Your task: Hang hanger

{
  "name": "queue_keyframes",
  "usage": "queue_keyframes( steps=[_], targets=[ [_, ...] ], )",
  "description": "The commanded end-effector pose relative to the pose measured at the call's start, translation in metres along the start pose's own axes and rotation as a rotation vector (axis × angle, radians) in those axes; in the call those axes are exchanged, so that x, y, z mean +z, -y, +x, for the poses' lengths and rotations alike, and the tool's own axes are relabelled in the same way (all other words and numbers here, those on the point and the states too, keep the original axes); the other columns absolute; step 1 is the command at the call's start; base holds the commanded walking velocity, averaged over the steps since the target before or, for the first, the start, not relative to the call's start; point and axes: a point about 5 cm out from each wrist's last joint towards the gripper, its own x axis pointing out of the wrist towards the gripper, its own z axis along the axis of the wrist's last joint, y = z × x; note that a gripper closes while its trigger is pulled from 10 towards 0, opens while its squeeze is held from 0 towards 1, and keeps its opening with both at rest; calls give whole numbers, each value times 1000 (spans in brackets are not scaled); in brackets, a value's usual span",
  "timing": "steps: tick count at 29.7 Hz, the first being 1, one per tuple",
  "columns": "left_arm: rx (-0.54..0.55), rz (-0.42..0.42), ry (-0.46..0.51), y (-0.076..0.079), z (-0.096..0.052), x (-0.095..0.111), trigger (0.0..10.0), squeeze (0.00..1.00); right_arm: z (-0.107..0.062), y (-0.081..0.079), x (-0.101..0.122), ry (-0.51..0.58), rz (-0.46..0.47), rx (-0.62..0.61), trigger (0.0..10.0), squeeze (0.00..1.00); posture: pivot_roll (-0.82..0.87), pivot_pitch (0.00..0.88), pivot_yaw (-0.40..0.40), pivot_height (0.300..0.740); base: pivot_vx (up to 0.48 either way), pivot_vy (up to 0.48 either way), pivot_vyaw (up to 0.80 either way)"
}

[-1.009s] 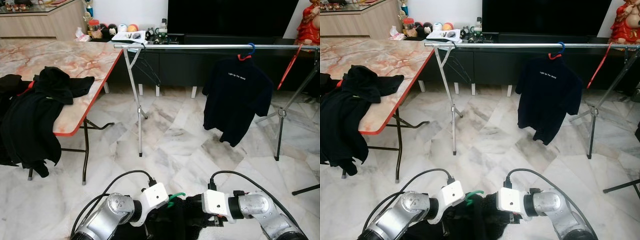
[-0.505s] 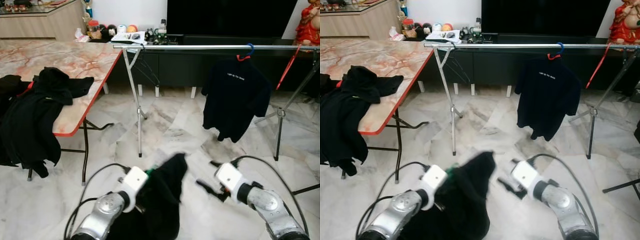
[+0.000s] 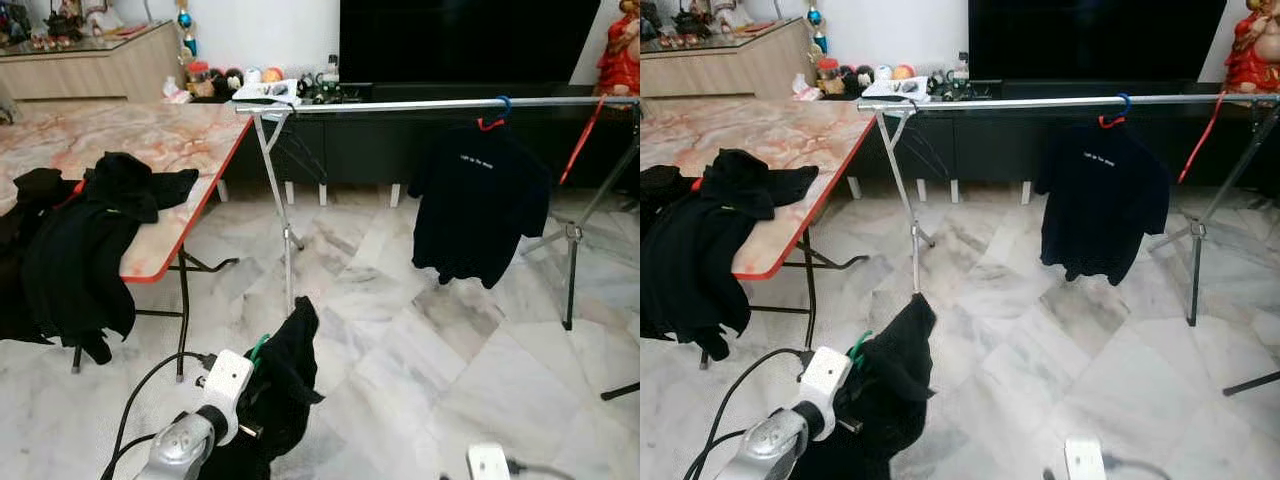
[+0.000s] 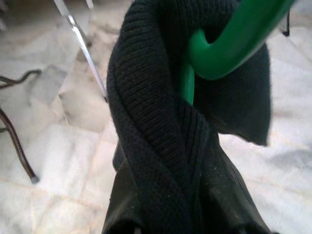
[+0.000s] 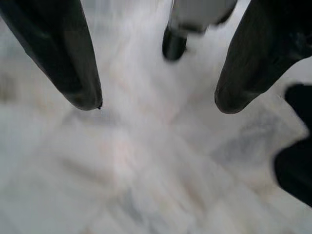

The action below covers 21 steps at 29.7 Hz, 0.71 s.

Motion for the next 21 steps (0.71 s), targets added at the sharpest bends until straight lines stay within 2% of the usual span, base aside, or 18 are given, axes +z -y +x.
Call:
queue_keyframes(
  steps=[1,3,5,8,19,20,21],
  targets=[
    [36,18,61,-15,-10,7,10000,0,-4,-3,-19,-69,77,-26,10000,0,58,0,91,740,0,0,0],
    [43,16,62,-17,-14,6,10000,0,-5,-5,-23,-76,64,-23,10000,0,64,0,89,740,0,0,0],
    [60,22,26,-21,-18,1,10000,0,-6,-6,-27,-87,97,-29,10000,0,67,0,91,740,0,0,0],
    [53,3,39,-19,-18,2,10000,0,-6,-8,-26,-83,114,-42,10000,0,65,0,95,740,0,0,0],
    [44,-12,43,-15,-18,2,10000,0,-5,-9,-22,-70,116,-46,10000,0,61,0,98,740,318,0,0],
    [35,-14,20,-11,-28,-7,10000,0,-7,-11,-30,-94,120,-41,10000,0,55,0,99,740,439,0,0],
    [32,-17,11,-10,-31,-11,10000,0,-8,-12,-33,-104,115,-36,10000,0,57,0,95,740,442,0,0]
  ],
)
